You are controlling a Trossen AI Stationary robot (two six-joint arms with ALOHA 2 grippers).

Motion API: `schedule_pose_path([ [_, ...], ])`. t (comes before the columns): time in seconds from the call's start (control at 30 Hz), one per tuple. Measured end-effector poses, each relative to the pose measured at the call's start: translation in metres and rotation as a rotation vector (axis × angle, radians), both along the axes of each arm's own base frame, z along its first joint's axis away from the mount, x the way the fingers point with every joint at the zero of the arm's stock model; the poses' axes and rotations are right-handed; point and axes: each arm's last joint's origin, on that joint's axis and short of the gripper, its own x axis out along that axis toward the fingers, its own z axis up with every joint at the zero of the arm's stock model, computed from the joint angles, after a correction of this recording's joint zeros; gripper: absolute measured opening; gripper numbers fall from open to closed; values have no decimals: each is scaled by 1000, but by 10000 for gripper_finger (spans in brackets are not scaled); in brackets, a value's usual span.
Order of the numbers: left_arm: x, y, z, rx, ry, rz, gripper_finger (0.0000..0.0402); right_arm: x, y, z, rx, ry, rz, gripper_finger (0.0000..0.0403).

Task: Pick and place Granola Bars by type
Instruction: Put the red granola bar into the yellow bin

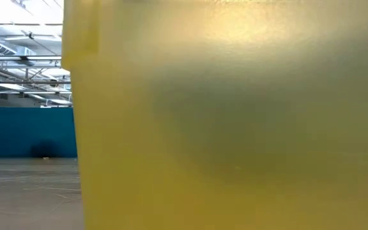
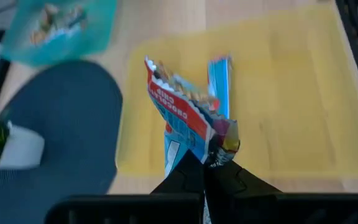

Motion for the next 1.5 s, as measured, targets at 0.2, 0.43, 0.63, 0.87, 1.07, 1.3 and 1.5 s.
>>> schedule_pose_path([
  [0.2, 17, 9, 4, -25, -20, -84, 1, 0, 0, 0, 0, 0, 0, 226],
  [0.43, 32, 19, -9, -8, -84, -176, 1, 0, 0, 0, 0, 0, 0, 226],
  [0.63, 34, 46, -32, -111, -263, -254, 1, 0, 0, 0, 0, 0, 0, 226],
  [0.87, -5, 90, -24, -251, -662, -385, 1, 1, 0, -1, 1, 8, 0, 226],
  [1.07, -42, 132, -33, -408, -924, -327, 1, 1, 0, -2, 1, 18, 0, 226],
  [1.3, -29, 157, -41, -581, -817, -173, 0, 1, 0, -2, 1, 18, 0, 226],
  [1.5, -6, 158, -30, -602, -586, -84, 0, 1, 0, -1, 1, 17, 0, 226],
])
